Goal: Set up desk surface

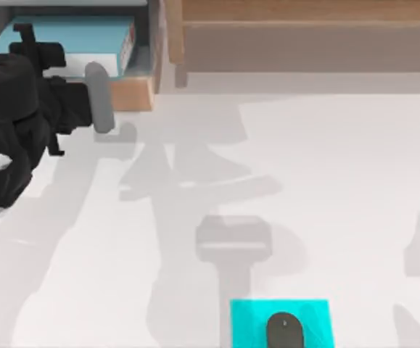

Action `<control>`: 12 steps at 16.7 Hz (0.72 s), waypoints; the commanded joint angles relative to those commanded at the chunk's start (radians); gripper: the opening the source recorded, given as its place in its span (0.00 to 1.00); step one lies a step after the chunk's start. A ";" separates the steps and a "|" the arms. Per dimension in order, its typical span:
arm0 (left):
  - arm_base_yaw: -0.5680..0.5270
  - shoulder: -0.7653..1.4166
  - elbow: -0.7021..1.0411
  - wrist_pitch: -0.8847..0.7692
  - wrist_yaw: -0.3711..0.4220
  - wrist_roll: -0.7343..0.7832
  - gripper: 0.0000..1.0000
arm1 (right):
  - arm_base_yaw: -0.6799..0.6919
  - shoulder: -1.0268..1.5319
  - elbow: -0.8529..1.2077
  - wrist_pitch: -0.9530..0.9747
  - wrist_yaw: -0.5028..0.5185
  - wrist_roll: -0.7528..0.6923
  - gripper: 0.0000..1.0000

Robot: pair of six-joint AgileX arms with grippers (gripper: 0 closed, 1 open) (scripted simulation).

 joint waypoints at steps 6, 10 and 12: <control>0.015 0.093 0.102 -0.013 0.017 0.003 0.00 | 0.000 0.000 0.000 0.000 0.000 0.000 1.00; 0.015 0.095 0.104 -0.013 0.018 0.003 0.00 | 0.000 0.000 0.000 0.000 0.000 0.000 1.00; 0.015 0.095 0.104 -0.013 0.018 0.003 0.15 | 0.000 0.000 0.000 0.000 0.000 0.000 1.00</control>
